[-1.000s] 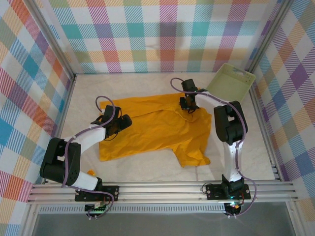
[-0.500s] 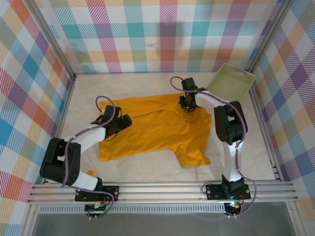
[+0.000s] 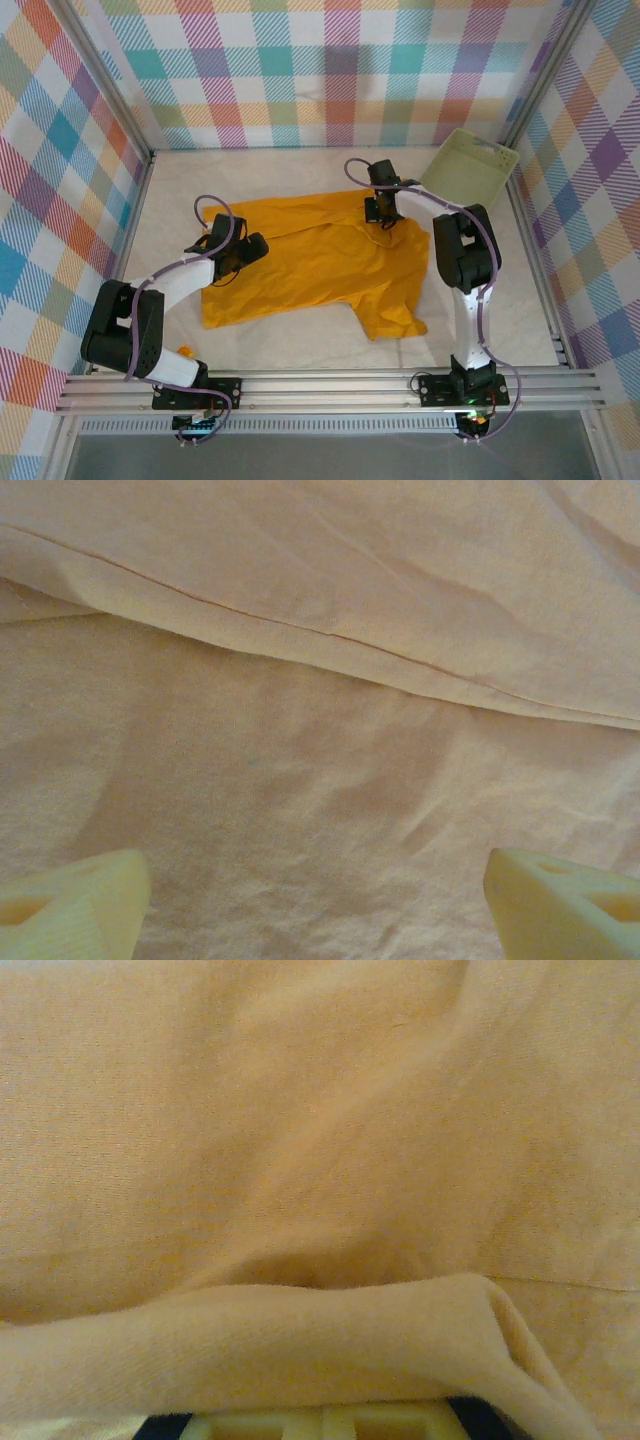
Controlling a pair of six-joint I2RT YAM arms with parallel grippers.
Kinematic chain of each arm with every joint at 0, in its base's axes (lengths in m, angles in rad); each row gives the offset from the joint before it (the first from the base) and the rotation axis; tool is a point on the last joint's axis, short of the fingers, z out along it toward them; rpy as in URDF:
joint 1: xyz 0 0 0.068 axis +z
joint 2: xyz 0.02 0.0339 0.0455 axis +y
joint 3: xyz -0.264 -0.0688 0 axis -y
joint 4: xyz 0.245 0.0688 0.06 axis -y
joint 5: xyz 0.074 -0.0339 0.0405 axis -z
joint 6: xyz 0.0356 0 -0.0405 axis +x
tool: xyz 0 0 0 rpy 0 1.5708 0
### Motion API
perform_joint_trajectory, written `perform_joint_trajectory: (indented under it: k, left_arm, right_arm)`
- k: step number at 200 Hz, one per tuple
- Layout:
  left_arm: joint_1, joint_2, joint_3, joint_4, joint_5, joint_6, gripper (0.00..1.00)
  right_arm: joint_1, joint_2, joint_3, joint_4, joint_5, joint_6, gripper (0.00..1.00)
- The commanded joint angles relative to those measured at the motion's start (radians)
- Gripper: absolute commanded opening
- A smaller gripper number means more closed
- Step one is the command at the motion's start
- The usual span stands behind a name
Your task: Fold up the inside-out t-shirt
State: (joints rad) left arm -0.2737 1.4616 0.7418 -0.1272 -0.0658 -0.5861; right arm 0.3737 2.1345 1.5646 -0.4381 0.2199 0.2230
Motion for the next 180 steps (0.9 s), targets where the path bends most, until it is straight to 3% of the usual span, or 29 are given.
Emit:
perform_joint_trajectory:
  k: [1, 83, 180]
  left_arm:
    - [-0.013, -0.007, -0.003, 0.001, -0.016, 0.015, 0.86]
    - [-0.013, -0.005, 0.002, -0.005, -0.020, 0.017, 0.87]
    - [-0.013, -0.007, -0.003, -0.005, -0.026, 0.019, 0.87]
  right_arm:
    - [0.006, -0.077, -0.037, -0.018, 0.018, -0.017, 0.00]
    - [0.066, -0.308, -0.217, -0.069, -0.068, 0.003, 0.00]
    - [0.095, -0.438, -0.282, -0.187, -0.202, 0.026, 0.00]
